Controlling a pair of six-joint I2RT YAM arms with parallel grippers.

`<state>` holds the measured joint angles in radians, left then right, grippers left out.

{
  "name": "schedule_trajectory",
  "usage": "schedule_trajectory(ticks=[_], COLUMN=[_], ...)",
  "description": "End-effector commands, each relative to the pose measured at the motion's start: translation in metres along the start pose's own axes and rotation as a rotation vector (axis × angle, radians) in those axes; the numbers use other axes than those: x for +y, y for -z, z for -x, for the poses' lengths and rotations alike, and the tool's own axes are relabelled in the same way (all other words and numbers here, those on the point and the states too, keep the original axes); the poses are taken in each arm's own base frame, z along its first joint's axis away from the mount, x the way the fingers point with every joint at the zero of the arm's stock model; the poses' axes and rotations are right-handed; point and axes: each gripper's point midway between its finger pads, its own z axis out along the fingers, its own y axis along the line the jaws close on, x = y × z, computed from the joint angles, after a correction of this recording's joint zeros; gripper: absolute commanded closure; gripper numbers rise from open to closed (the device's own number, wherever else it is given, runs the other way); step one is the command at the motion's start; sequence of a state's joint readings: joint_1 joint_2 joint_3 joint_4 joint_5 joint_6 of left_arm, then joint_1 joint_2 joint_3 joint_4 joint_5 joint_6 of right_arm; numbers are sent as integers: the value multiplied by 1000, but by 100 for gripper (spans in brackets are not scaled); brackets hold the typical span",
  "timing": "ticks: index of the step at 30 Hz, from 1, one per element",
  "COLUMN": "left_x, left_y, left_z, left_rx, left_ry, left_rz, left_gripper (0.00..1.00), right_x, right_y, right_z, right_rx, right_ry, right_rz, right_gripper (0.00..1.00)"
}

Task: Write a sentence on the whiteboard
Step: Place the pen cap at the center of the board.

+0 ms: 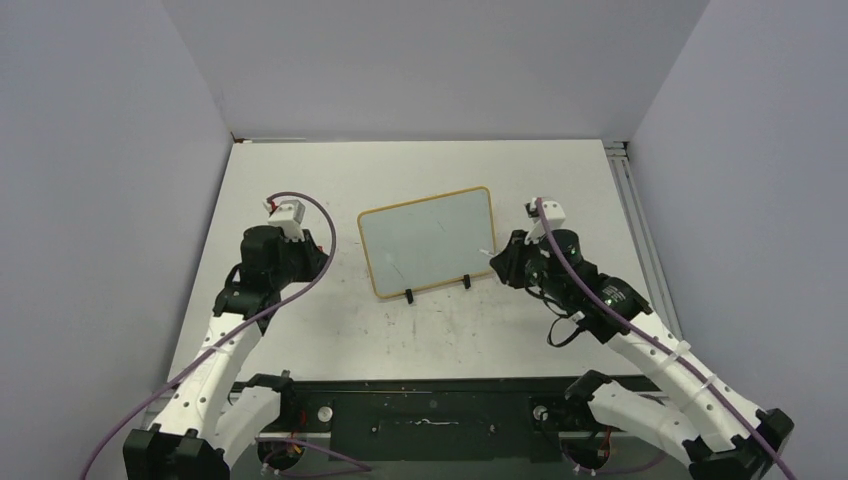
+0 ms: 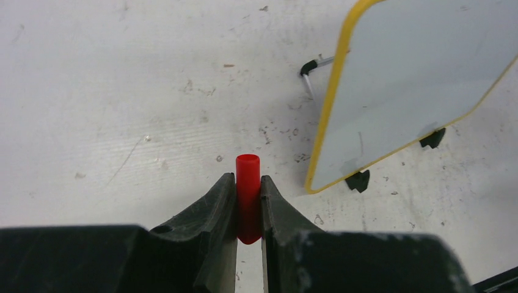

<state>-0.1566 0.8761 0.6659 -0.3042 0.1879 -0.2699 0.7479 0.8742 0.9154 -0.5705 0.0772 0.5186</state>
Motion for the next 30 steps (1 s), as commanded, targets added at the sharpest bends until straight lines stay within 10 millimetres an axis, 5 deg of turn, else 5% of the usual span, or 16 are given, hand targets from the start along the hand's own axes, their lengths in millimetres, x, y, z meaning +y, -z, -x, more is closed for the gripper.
schedule_trajectory(ticks=[1,7,19,30], left_x=[30,45,53,52], left_y=[-4,-20,-47,-50], left_z=[-13,-46,-87,-104], left_rx=[55,203,415,491], left_ry=[63,71,115,146], left_rz=[157,214,217,205], left_gripper=[95,94,93,65], right_x=[-4,-37,-35,-36], right_y=[-10,-16,-8,-10], right_z=[35,29,21,17], right_rx=[-111,-111,-119,-112], right_ry=[-79,-124,-98,-110], right_rz=[191,193,214,218], right_gripper=[95,95,95,95])
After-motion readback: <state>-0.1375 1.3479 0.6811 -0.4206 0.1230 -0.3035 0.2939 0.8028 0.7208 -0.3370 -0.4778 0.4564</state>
